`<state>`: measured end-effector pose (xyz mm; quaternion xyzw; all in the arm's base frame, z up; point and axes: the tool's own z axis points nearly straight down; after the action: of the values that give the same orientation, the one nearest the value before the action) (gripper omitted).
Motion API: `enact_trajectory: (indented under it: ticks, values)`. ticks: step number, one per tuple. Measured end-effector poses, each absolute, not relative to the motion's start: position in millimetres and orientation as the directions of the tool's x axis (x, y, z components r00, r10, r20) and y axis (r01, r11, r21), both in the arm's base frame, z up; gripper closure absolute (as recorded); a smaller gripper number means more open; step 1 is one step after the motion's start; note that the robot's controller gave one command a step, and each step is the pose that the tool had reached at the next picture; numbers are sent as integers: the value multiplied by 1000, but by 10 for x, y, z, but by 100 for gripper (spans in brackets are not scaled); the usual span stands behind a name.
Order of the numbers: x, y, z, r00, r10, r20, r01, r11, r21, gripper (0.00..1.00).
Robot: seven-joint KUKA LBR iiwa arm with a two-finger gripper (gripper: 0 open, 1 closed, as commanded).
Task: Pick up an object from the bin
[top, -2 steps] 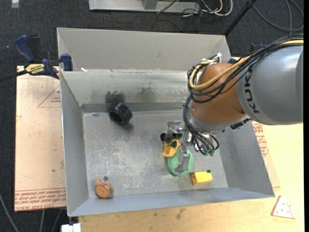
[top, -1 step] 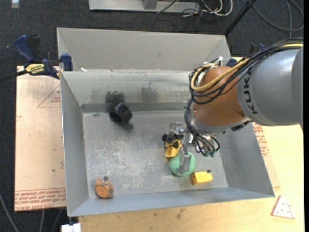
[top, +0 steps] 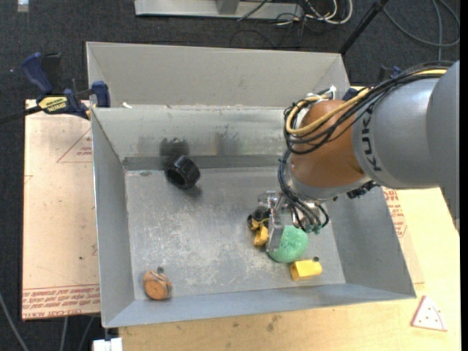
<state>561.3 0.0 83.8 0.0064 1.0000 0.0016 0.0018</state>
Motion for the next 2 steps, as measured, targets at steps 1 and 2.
enact_trajectory:
  ticks: [1,2]
  values:
    - [5612,-2,837,-1000,14,-3,14,1000,3,100]
    - [5612,-2,837,-1000,14,-3,14,1000,3,100]
